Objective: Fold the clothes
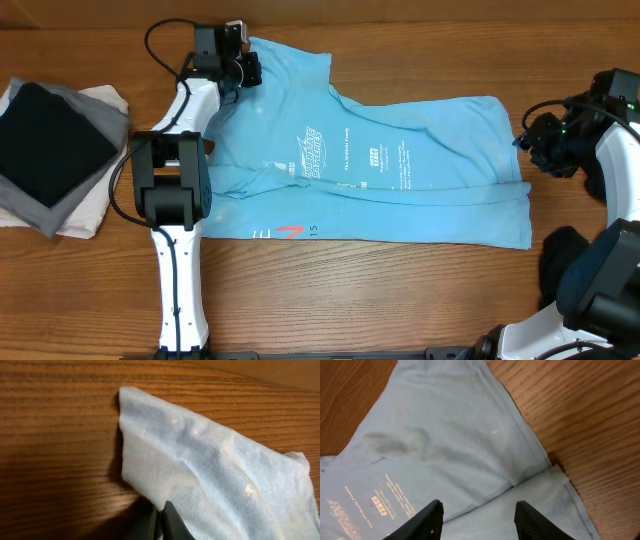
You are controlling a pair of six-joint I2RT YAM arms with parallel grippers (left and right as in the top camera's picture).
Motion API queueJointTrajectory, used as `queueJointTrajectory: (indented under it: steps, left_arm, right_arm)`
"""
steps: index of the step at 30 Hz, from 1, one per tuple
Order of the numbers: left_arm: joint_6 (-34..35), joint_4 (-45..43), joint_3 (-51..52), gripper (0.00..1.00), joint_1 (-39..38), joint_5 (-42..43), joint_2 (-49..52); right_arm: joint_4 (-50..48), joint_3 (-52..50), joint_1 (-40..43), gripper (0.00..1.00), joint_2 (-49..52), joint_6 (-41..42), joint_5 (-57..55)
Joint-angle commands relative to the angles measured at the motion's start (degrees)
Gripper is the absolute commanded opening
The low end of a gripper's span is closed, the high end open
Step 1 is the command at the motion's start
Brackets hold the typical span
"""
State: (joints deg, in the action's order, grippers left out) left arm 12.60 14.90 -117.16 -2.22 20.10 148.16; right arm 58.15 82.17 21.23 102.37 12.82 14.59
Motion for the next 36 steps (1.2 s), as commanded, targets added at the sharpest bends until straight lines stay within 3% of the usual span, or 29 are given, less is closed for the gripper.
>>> queueJointTrajectory:
  steps: [1, 7, 8, 9, 10, 15, 27, 29, 32, 36]
  left_arm:
    - [1.79, 4.35, 0.13, 0.04, 0.07, 2.89, 0.66]
    - [1.77, 13.31, 0.11, 0.04, 0.09, 2.93, -3.93]
    - [1.77, 14.62, 0.11, 0.04, 0.09, 2.91, -4.94]
    - [1.77, 16.55, 0.11, 0.04, 0.07, 2.93, -6.56]
    - [1.77, 17.35, 0.11, 0.04, 0.07, 2.93, -7.26]
    - [1.73, 21.22, 0.11, 0.04, 0.07, 2.86, -10.10]
    - [1.57, 24.37, 0.11, 0.04, 0.50, 2.38, -10.67]
    - [1.57, 24.55, 0.11, 0.04, 0.48, 2.40, -10.67]
    - [1.53, 25.03, 0.11, 0.04, 0.48, 2.38, -10.67]
    - [1.09, 25.64, 0.11, 0.04, 0.48, 2.25, -10.67]
  right_arm:
    - [-0.63, 2.34, -0.74, 0.51, 0.81, -2.71, 0.11]
    - [-1.84, 10.93, -3.23, 0.64, 6.47, -6.03, 0.17]
    - [-3.61, 12.50, -4.17, 0.67, 7.67, -7.93, -0.02]
    - [-8.41, 13.77, -5.99, 0.77, 9.57, -8.81, -1.81]
    - [-12.02, 13.86, -7.04, 0.79, 10.58, -8.76, -3.26]
    - [-23.87, 13.86, -9.49, 0.75, 15.78, -8.31, -8.13]
    - [-32.61, 13.86, -9.38, 0.53, 27.63, -5.07, -8.55]
    - [-32.61, 13.86, -9.38, 0.42, 28.22, -5.09, -8.55]
    - [-31.91, 13.86, -9.38, 0.06, 28.44, -2.86, -11.91]
    - [-31.06, 14.40, -8.24, 0.04, 27.76, 1.01, -14.95]
